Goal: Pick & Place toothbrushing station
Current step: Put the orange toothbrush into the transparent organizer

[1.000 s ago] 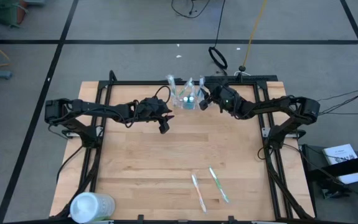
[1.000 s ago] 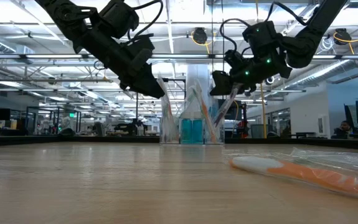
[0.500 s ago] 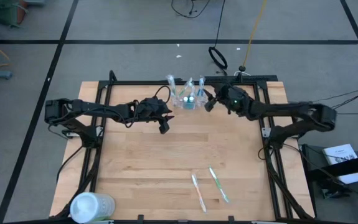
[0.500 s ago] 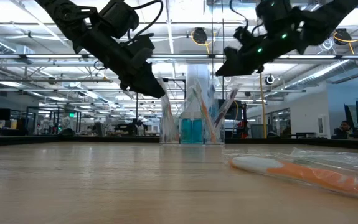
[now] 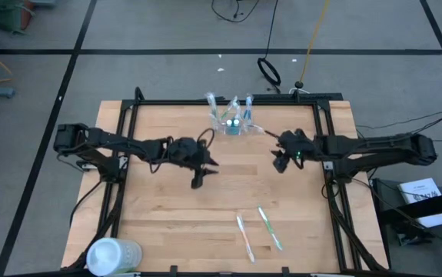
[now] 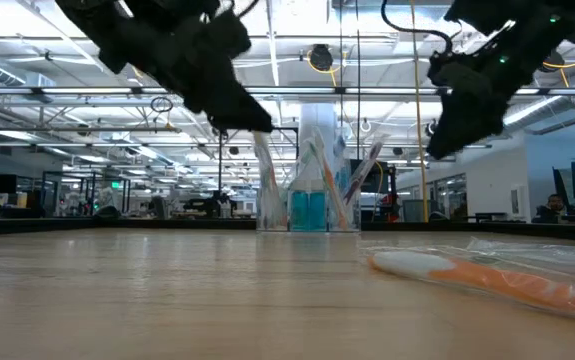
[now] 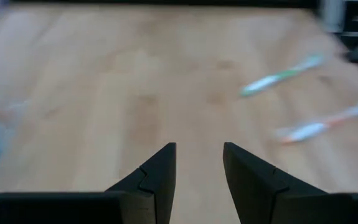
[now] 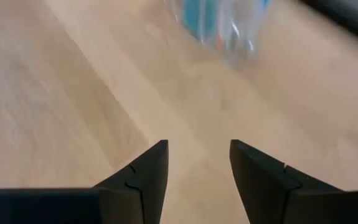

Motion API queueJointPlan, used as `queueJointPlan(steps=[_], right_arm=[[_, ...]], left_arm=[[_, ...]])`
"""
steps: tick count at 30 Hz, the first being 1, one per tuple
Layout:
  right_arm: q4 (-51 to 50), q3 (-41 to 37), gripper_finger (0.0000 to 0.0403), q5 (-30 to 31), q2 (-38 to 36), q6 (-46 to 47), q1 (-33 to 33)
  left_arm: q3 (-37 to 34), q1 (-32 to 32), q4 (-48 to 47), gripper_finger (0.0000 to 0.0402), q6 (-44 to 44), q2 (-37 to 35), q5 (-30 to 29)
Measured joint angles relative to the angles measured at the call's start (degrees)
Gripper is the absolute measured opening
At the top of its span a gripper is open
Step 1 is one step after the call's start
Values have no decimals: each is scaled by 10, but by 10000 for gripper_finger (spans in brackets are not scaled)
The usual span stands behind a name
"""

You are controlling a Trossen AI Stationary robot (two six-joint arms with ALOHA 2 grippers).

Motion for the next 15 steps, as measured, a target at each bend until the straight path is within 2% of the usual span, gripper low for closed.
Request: queueJointPlan(steps=[4, 8, 11, 15], right_arm=[[12, -30, 166, 23, 0, 89, 41], [114, -92, 164, 18, 0, 114, 65], [192, -132, 163, -33, 1, 128, 66], [267, -171, 162, -107, 0, 176, 65]], left_arm=[[0, -72, 40, 136, 47, 0, 8], [0, -137, 93, 136, 69, 2, 7], [21, -175, 115, 136, 72, 28, -35], [111, -198, 58, 136, 91, 94, -62]])
